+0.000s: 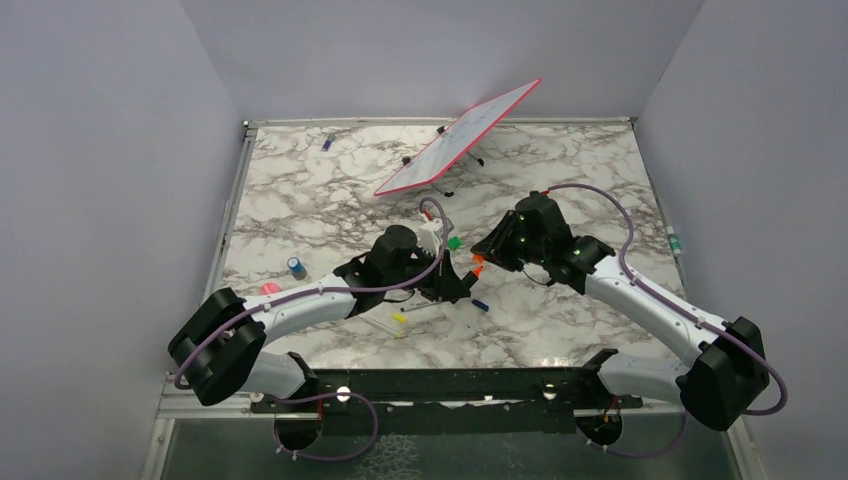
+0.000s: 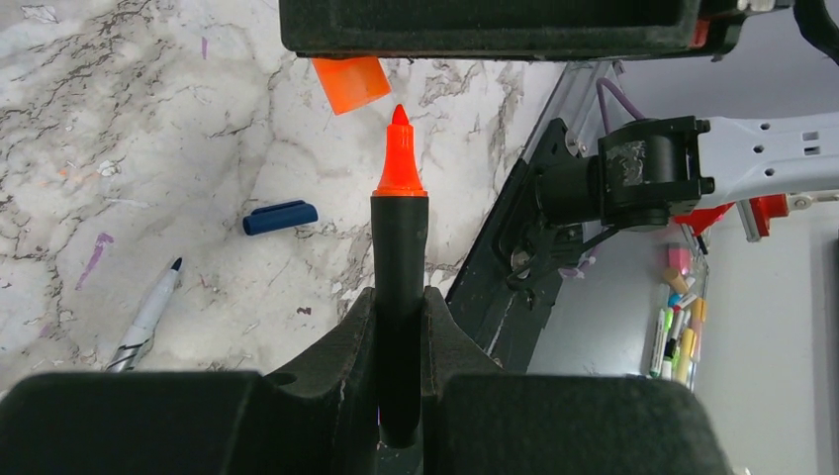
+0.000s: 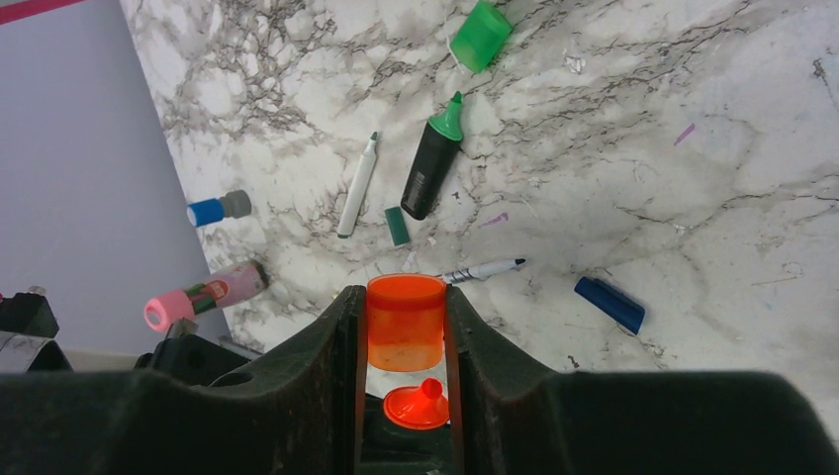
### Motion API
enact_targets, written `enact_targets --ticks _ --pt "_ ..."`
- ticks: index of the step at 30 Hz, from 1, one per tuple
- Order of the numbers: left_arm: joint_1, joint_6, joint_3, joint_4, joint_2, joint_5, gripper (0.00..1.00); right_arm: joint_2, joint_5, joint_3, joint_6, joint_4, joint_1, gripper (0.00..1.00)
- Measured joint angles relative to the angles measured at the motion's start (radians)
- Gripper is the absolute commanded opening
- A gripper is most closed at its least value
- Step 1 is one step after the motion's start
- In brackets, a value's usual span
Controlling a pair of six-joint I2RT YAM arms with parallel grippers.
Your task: Insert the pens into the pen caps
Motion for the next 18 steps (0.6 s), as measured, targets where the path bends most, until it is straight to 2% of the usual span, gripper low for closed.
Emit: enact_targets --ticks 18 --pt "-0.008 -0.021 0.002 -0.01 0.012 -0.101 0.0 0.0 -0.026 -0.006 0.003 0.022 0.0 0.34"
